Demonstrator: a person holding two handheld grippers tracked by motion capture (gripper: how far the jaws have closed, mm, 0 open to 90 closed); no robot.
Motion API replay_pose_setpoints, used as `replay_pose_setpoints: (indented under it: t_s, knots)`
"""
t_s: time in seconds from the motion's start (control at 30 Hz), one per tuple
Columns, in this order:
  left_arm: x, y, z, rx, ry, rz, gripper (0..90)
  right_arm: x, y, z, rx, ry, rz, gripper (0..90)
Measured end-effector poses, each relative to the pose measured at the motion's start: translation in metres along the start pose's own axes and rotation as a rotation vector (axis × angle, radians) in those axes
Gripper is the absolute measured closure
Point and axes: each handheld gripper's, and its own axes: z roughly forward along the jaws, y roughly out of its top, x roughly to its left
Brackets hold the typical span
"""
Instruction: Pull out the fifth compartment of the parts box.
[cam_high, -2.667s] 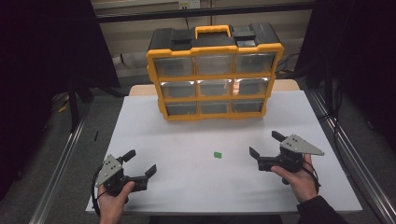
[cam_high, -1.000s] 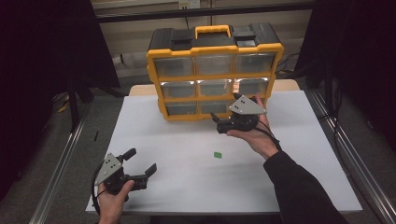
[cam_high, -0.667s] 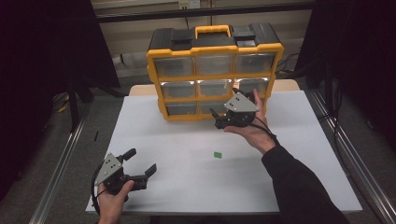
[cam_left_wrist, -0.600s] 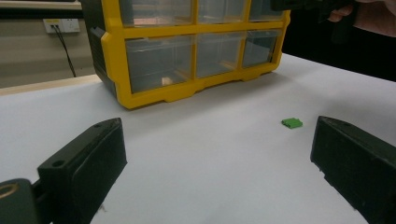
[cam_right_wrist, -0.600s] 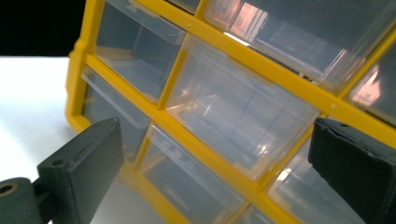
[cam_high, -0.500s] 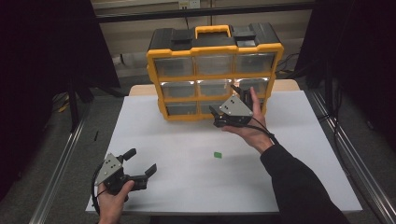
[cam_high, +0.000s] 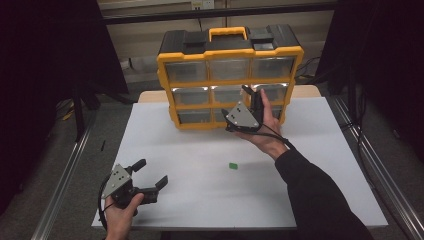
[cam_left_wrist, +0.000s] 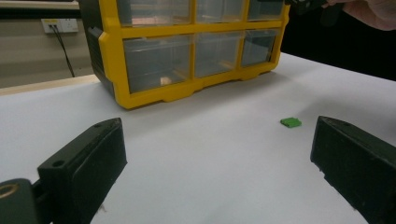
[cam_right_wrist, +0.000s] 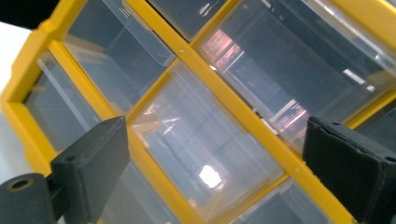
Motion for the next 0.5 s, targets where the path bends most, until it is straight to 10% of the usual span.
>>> replay_pose_setpoints:
  t_s: [0.5]
  knots:
    - [0.0,0.001,-0.001,-0.013,0.003,0.014,3.3,0.001,0.002,0.017,0.028,-0.057,-0.208,11.6]
